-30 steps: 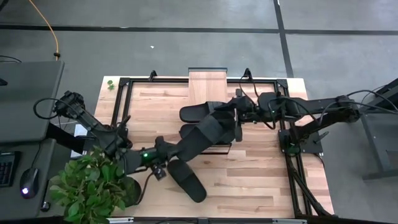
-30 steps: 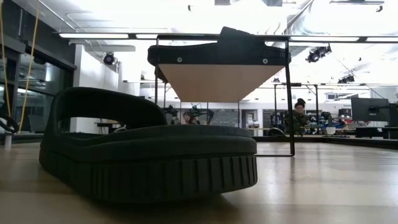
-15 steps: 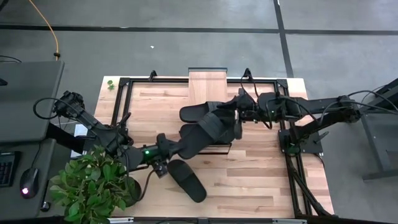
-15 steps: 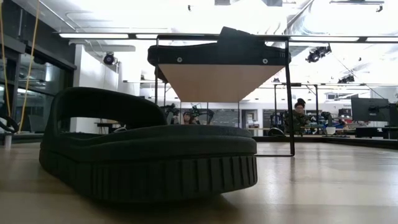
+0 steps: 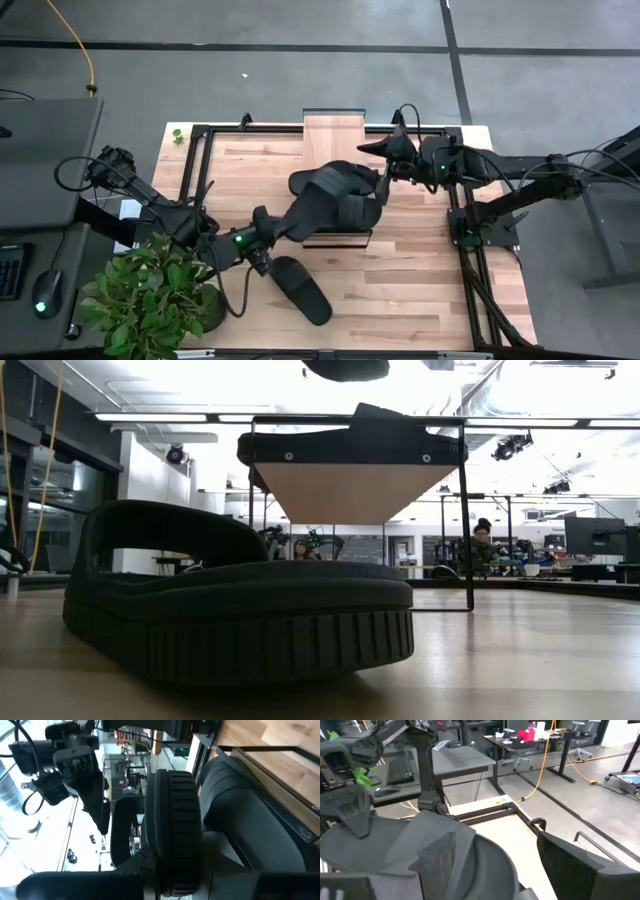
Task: Pick and place slides into the shelf
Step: Put the black slipper on the shelf
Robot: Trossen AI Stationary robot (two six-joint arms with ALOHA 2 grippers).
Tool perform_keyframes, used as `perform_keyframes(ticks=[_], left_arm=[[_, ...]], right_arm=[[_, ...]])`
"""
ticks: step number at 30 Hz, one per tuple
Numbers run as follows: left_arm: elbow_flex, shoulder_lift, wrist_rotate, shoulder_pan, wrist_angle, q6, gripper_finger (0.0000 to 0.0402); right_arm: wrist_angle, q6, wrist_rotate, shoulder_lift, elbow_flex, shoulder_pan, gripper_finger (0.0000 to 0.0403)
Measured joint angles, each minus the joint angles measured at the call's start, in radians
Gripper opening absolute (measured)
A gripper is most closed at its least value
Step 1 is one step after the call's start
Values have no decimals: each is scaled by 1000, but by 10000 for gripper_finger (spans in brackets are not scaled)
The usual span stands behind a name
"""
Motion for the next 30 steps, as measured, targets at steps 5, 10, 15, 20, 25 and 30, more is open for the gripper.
perform_keyframes(ticks=[5, 10, 15, 20, 25, 30], left_arm=[[0, -27, 54, 20, 2, 3, 46], [0, -93, 155, 99, 1, 3, 46], [0, -158, 298, 216, 2, 2, 46], [0, -201, 474, 349, 1, 2, 46], [0, -235, 671, 483, -11, -1, 46], [0, -250, 861, 614, -11, -31, 46]], right_arm=[[-8, 10, -11, 6, 0, 0, 270], [-9, 11, -10, 5, 0, 0, 270], [-18, 17, -22, 5, 0, 0, 270], [-18, 35, -50, 5, 0, 0, 270], [-19, 35, -53, 4, 0, -1, 270], [-18, 35, -53, 4, 0, -2, 270]])
